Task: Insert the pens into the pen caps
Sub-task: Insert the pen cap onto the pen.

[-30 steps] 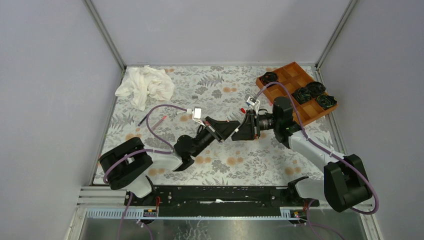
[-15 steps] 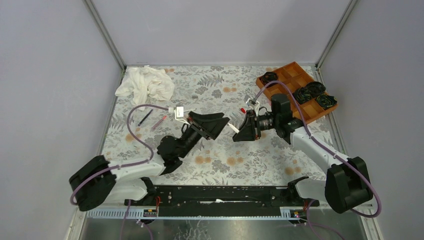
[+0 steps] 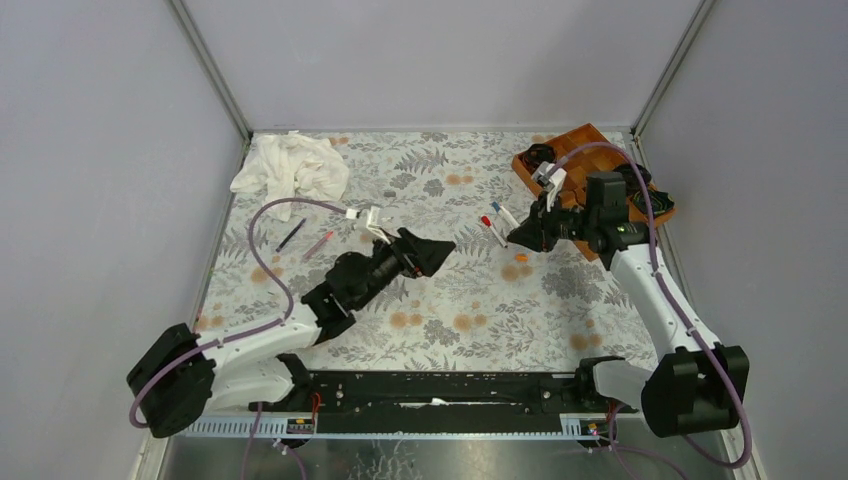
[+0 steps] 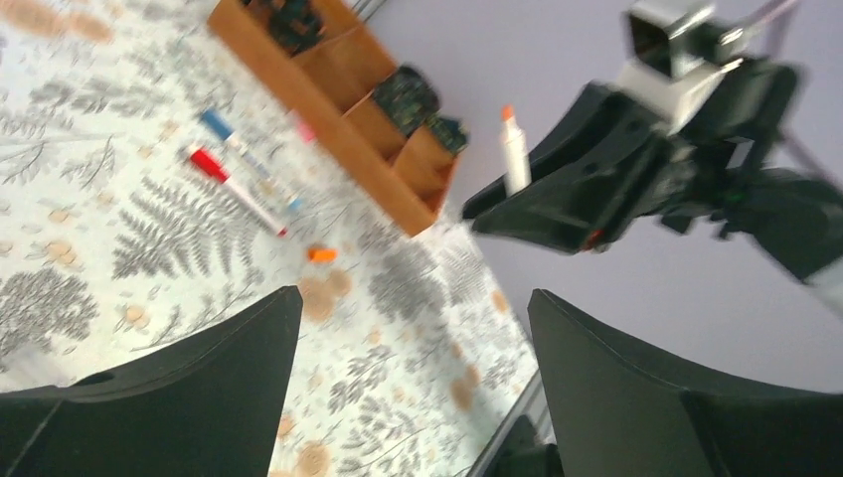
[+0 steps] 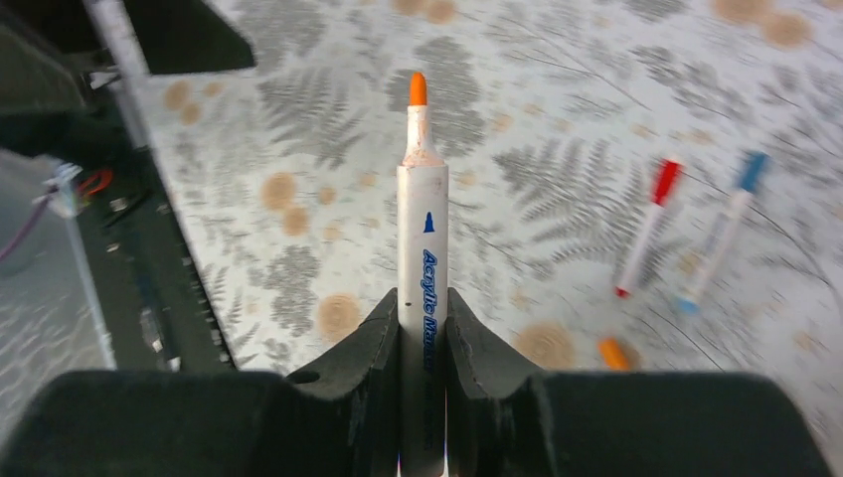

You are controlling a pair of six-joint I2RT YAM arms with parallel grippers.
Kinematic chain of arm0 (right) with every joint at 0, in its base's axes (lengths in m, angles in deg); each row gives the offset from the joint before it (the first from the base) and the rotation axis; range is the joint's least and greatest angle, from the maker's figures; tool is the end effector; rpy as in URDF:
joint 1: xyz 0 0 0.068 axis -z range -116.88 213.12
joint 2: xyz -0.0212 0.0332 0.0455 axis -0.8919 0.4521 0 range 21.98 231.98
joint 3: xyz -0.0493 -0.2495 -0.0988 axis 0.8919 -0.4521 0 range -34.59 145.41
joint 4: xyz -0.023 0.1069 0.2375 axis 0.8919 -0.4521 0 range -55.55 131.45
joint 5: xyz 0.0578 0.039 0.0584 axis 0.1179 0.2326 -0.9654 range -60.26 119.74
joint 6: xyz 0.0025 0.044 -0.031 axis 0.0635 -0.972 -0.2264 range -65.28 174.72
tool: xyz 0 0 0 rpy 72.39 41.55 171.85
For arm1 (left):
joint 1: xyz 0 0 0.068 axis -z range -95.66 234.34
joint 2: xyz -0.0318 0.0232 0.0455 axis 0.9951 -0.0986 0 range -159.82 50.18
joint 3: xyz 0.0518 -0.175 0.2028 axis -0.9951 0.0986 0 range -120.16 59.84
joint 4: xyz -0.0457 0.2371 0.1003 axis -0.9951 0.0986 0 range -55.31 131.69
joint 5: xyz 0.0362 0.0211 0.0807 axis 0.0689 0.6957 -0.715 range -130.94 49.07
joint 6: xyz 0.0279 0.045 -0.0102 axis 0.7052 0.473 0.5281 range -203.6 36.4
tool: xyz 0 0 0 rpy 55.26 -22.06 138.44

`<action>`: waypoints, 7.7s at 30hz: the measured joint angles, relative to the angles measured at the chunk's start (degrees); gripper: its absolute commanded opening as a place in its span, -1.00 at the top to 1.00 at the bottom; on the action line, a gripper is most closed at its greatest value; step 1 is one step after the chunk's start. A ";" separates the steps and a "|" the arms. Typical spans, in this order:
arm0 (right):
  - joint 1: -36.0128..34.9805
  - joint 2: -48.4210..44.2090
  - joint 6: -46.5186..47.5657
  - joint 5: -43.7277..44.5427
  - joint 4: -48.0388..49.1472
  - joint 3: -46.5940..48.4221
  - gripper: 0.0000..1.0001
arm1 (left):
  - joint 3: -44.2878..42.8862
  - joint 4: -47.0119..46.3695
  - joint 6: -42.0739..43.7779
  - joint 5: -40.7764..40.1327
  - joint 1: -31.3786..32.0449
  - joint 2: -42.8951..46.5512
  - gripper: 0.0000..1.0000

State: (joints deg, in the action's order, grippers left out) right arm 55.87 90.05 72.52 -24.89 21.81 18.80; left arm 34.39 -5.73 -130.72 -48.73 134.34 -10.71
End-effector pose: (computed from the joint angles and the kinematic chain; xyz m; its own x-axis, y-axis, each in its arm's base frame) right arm 0.2461 0.0606 0.3010 -0.3060 -0.2174 -0.9269 -0.8767 0.4440 0.1853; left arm 0.1546 -0.1767 0.2605 -0.4544 -0.5879 -0.6693 0.4982 0.4552 -0.7380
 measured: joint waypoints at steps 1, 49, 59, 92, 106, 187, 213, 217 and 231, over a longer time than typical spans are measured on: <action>0.68 -0.33 0.02 2.03 -0.22 0.00 1.00 | -1.31 2.43 -0.46 0.74 -0.28 -1.81 -0.71; 30.18 -0.50 -2.16 -3.02 -4.13 1.20 1.00 | -90.60 72.89 97.00 38.47 -0.02 -77.02 -0.13; 31.54 -0.50 -2.19 -5.11 -4.17 1.20 1.00 | -97.98 76.48 96.91 35.76 -0.20 -82.49 0.10; 32.15 -0.09 -2.16 -10.71 -5.20 1.20 1.00 | -50.56 65.85 54.64 18.88 -0.55 -52.72 1.00; 32.11 -0.07 -4.00 -12.52 -3.89 1.18 1.00 | -48.09 65.18 28.68 1.53 -0.50 -51.30 0.48; -8.83 1.62 -44.37 -10.69 49.79 -23.58 1.00 | 8.09 -17.40 -22.93 2.05 -9.29 -17.42 1.00; -14.99 6.03 -43.10 -2.86 43.76 -21.20 1.00 | 3.76 -46.18 -41.62 -0.22 -5.86 -35.17 1.00; -14.99 6.03 -43.10 -2.91 43.67 -21.09 1.00 | 3.65 -46.21 -41.03 -0.22 -5.73 -35.17 1.00; -14.99 6.03 -43.17 -3.10 43.69 -21.09 1.00 | 3.30 -45.83 -39.08 -0.17 -5.68 -35.17 1.00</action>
State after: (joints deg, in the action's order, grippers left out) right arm 40.88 96.08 29.35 -27.99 65.50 -2.29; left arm 37.69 -51.57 -169.80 -48.90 128.66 -45.88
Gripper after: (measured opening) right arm 0.229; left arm 0.036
